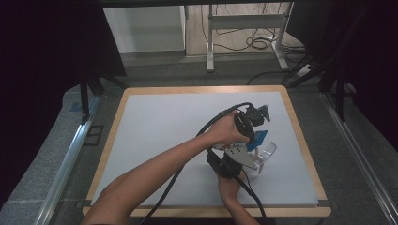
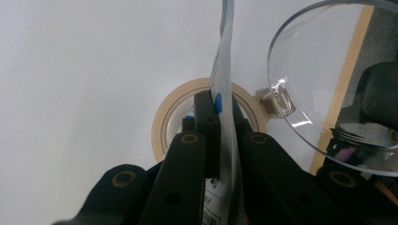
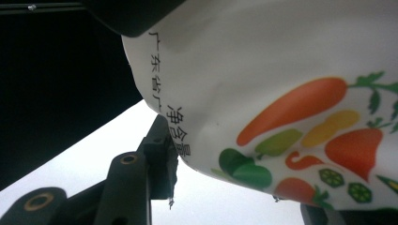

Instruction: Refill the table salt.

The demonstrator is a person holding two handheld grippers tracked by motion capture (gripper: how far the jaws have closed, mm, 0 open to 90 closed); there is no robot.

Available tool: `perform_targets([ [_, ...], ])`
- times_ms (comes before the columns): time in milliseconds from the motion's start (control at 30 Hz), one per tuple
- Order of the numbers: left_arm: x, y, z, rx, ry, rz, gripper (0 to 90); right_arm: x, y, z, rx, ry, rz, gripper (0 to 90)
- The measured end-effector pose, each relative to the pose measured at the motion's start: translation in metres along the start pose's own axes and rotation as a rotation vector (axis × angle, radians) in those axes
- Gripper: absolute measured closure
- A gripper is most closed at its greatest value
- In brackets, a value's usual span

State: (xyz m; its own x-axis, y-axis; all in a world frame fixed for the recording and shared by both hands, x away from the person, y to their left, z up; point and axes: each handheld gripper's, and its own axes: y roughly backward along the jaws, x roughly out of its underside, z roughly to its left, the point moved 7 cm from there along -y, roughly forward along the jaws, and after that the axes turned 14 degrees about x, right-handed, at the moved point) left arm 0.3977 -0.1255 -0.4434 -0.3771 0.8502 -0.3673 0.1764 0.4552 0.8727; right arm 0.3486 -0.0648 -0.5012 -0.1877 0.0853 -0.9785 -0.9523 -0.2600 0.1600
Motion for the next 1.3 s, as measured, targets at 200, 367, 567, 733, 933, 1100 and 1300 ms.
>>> perform_targets([
  [200,0.0004,-0.0004,-0.0004,0.000,0.000,0.003,90.0,0.0002,0.0004,0.0002,-0.002,-0.011,-0.001,52.9],
  [367,0.0009,-0.0006,0.0000,-0.001,0.003,0.002,90.0,0.0007,0.0003,0.0007,-0.002,-0.016,0.001,52.9],
  [567,0.0018,-0.0008,0.0009,-0.001,0.003,0.003,90.0,0.0016,-0.0001,0.0012,-0.002,-0.013,0.003,52.9],
  [733,0.0012,-0.0002,0.0006,-0.003,0.004,0.002,90.0,0.0011,0.0000,0.0013,-0.004,-0.016,0.003,53.0],
  [933,0.0001,0.0011,-0.0002,-0.005,-0.001,0.006,90.0,-0.0010,0.0001,0.0009,-0.006,-0.028,-0.003,53.0],
  [1100,0.0003,0.0026,-0.0010,-0.005,-0.001,0.009,90.0,-0.0023,0.0010,0.0015,-0.011,-0.028,-0.005,53.0],
  [1300,0.0006,0.0051,-0.0021,0.000,-0.005,0.000,90.0,-0.0040,0.0015,0.0022,-0.003,-0.007,-0.019,53.0],
])
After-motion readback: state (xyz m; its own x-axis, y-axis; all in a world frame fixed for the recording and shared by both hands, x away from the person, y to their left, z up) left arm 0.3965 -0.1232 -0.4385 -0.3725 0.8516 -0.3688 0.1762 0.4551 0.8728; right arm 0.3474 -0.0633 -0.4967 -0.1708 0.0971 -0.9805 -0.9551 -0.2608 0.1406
